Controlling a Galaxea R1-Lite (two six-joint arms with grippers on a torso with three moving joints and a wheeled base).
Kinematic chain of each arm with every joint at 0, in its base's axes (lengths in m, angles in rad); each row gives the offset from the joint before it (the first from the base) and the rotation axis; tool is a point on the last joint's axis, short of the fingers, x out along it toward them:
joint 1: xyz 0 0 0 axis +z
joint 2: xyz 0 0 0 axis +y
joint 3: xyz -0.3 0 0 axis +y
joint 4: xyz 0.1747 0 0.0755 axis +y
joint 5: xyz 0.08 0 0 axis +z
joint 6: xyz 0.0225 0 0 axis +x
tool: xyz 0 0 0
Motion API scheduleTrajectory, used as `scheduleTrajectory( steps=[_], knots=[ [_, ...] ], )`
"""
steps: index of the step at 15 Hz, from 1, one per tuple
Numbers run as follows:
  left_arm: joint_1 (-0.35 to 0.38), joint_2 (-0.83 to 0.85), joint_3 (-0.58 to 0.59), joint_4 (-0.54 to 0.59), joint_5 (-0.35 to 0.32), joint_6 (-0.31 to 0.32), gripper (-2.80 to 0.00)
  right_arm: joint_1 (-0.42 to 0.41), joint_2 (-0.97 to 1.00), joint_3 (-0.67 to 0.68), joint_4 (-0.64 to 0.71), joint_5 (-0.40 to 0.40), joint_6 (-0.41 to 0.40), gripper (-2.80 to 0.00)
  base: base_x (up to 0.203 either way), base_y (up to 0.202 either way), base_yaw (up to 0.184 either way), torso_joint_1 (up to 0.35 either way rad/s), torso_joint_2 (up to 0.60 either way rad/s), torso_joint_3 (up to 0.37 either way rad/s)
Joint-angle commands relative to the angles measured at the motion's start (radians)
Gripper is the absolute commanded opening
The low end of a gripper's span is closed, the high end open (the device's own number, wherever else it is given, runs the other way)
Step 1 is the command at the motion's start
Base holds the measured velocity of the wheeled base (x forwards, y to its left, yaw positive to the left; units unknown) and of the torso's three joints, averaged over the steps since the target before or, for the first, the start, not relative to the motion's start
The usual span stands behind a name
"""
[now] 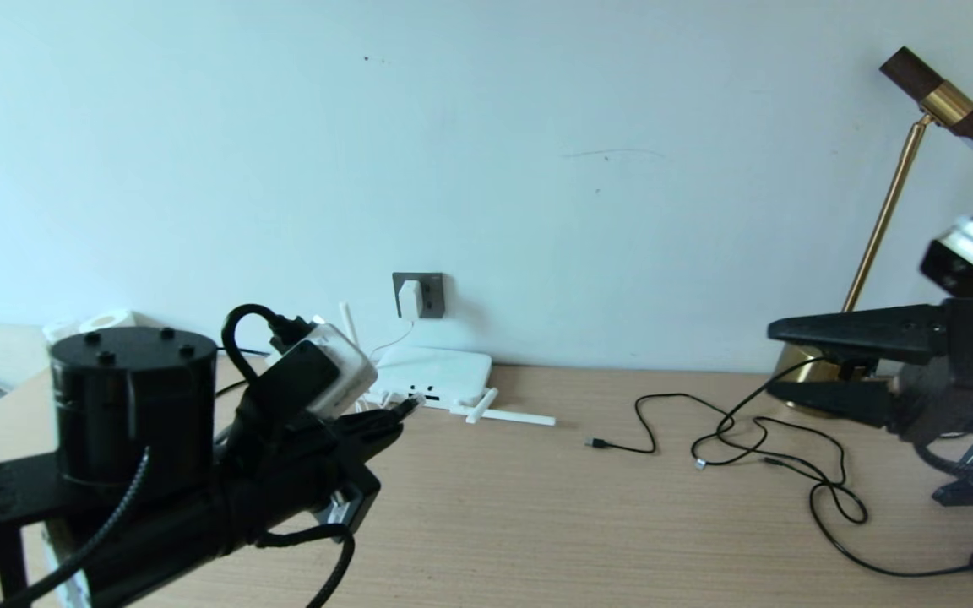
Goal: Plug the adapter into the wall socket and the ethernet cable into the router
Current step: Hand it to the other hand
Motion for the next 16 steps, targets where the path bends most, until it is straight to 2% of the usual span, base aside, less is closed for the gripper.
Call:
scheduleTrajectory(
  steps=[1,2,3,5,6,8,9,11,12,14,16],
  knots=[
    [-0.001,-0.035,0.048,-0.060,-0.006,0.211,-2.80,0.121,0.112,-0.086,0.124,0.056,0.033,0.00,0.000,0.000,0.000,0.000,0.00,0.000],
    [-0.001,-0.047,0.048,-0.081,-0.029,0.260,-2.80,0.182,0.160,-0.119,0.145,0.078,0.067,0.00,0.000,0.000,0.000,0.000,0.00,0.000],
    [-0.002,-0.038,0.022,-0.093,-0.050,0.301,-2.80,0.210,0.194,-0.138,0.155,0.095,0.090,0.00,0.000,0.000,0.000,0.000,0.00,0.000],
    [-0.007,0.017,-0.058,-0.104,-0.103,0.429,-2.80,0.218,0.218,-0.165,0.153,0.107,0.094,0.00,0.000,0.000,0.000,0.000,0.00,0.000],
    [-0.016,0.047,-0.089,-0.107,-0.143,0.473,-2.80,0.217,0.219,-0.166,0.140,0.101,0.074,0.00,0.000,0.000,0.000,0.000,0.00,0.000],
    [-0.065,0.117,-0.160,-0.109,-0.226,0.509,-2.80,0.186,0.219,-0.136,0.062,0.088,-0.028,0.00,0.000,0.000,0.000,0.000,0.00,0.000],
    [-0.099,0.149,-0.191,-0.109,-0.259,0.515,-2.80,0.160,0.218,-0.105,0.025,0.080,-0.111,0.00,0.000,0.000,0.000,0.000,0.00,0.000],
    [-0.141,0.204,-0.260,-0.109,-0.283,0.523,-2.80,0.129,0.227,-0.032,-0.077,0.076,-0.277,0.00,0.000,0.000,0.000,0.000,0.00,0.000],
    [-0.151,0.225,-0.287,-0.109,-0.285,0.547,-2.80,0.123,0.244,-0.004,-0.142,0.079,-0.319,0.00,0.000,0.000,0.000,0.000,0.00,0.000],
    [-0.155,0.263,-0.321,-0.109,-0.300,0.631,-2.80,0.117,0.271,0.023,-0.267,0.081,-0.327,0.00,0.000,0.000,0.000,0.000,0.00,0.000],
    [-0.154,0.277,-0.328,-0.109,-0.313,0.653,-2.80,0.117,0.274,0.047,-0.363,0.080,-0.324,0.00,0.000,0.000,0.000,0.000,0.00,0.000]
  ],
)
